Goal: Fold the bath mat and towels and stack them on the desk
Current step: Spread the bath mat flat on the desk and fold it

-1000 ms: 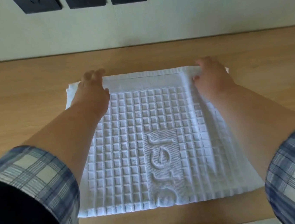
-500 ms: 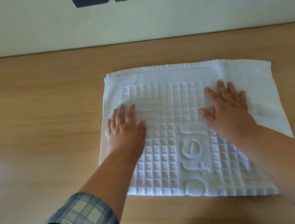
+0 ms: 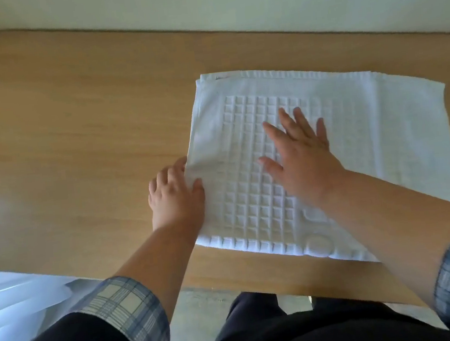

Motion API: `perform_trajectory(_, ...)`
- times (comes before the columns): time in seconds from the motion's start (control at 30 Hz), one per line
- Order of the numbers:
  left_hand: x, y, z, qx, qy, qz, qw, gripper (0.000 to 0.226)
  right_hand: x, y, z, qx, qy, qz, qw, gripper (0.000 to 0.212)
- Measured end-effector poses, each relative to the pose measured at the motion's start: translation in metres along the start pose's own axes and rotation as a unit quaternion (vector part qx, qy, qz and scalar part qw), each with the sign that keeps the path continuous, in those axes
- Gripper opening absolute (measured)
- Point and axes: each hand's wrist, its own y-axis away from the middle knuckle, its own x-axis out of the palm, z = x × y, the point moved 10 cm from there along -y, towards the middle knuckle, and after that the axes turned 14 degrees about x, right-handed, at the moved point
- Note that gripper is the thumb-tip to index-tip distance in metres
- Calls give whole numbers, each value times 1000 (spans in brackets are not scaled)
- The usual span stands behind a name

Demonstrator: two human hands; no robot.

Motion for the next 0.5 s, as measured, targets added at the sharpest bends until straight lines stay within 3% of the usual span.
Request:
perform_trajectory(0.07, -7, 18, 16, -24, 41, 13, 999, 44, 22, 9, 42, -58, 17, 32, 998, 71)
perform_trajectory(0.17, -10, 50, 39, -77, 78, 46, 993, 28, 55, 12, 52, -27, 65, 79, 994, 72)
perform_trajectory(0.23, -8, 69, 51, -125, 100, 55, 986, 22, 58, 13, 58, -15, 56, 66, 996, 75)
perform_trajectory(0.37, -3, 83, 61, -200, 124, 80, 969, 23, 63, 27, 109, -102, 28, 55, 993, 72)
perform_trajectory(0.5, 5, 89, 62, -208, 149, 117, 960, 26, 73, 30, 116, -96, 46, 75, 992, 74)
